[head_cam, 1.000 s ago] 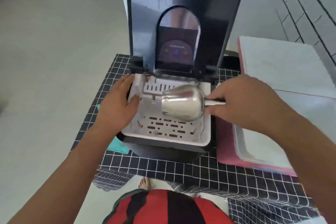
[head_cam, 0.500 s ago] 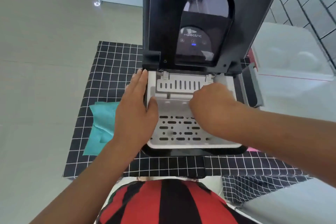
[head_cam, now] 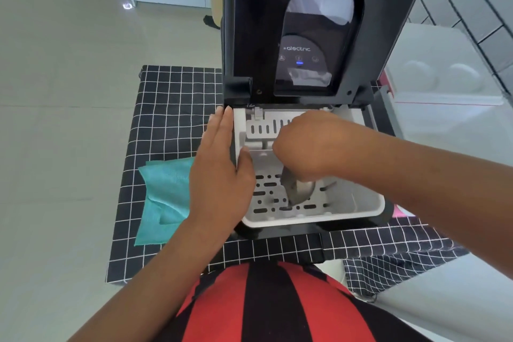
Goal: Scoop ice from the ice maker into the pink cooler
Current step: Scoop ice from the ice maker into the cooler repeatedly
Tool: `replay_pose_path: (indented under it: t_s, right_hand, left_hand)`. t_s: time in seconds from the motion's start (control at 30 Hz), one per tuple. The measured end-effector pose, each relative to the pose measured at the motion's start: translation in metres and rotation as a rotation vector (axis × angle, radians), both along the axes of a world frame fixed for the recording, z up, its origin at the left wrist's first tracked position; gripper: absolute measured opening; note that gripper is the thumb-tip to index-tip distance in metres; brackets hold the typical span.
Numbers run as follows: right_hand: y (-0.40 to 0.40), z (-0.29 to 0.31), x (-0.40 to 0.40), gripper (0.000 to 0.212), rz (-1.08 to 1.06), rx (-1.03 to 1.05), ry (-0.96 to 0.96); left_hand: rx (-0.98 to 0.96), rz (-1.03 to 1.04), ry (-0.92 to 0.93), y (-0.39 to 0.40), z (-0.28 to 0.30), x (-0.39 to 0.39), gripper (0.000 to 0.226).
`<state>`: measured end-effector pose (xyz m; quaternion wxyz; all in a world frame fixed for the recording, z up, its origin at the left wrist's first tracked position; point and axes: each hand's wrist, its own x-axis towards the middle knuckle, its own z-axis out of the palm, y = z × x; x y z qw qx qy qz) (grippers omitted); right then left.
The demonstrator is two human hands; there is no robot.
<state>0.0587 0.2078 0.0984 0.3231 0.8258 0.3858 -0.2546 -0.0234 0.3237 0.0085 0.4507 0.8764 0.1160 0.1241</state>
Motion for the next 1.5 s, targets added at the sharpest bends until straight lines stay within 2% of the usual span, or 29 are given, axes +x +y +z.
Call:
replay_pose_path:
  t_s: [0.1,0.17,0.27,0.43,0.53,0.7,0.8,0.9,1.03,1.27,1.5]
  right_hand:
    - [0.000,-0.001,0.001,0.028,0.009,0.108,0.098]
    - [-0.008,-0.002,0.004,0.036,-0.064,0.196,0.196]
    - [-0.033,-0.002,0.016,0.037,-0.200,0.262,0.276]
    - [-0.073,-0.008,0.032,0.034,-0.470,0.272,0.499]
    - [-0.071,-0.025,0.028,0.038,-0.548,0.268,0.642]
    - [-0.061,-0.042,0.031,0.035,-0.620,0.275,0.761]
    - [-0.067,-0.041,0.035,0.040,-0.637,0.346,0.738]
    - [-0.075,-0.039,0.037,0.034,-0.683,0.463,0.631]
    - [-0.085,-0.032,0.035,0.043,-0.698,0.571,0.551]
    - [-0.090,-0.026,0.020,0.040,-0.611,0.346,0.662]
    - [-0.078,-0.040,0.022,0.039,-0.757,0.416,0.771]
  left_hand:
    - [-0.009,0.003,0.000,0.000,0.000,0.000,0.065]
    - [-0.014,0.002,0.002,0.000,-0.001,0.000,0.065]
    - [-0.017,0.011,0.005,0.000,-0.001,0.000,0.064]
    - [-0.078,0.027,-0.004,0.000,-0.004,-0.001,0.064]
    - [-0.092,0.029,-0.001,0.000,-0.004,-0.002,0.064]
    - [-0.095,0.032,0.007,0.000,-0.005,-0.001,0.063]
    - [-0.106,0.035,0.008,0.000,-0.004,-0.001,0.063]
    - [-0.098,0.034,0.003,-0.001,-0.005,-0.001,0.063]
    - [-0.092,0.034,0.009,0.000,-0.005,-0.001,0.064]
    - [-0.109,0.028,-0.006,0.000,-0.005,-0.002,0.062]
    - [-0.114,0.032,0.002,-0.001,-0.003,-0.001,0.062]
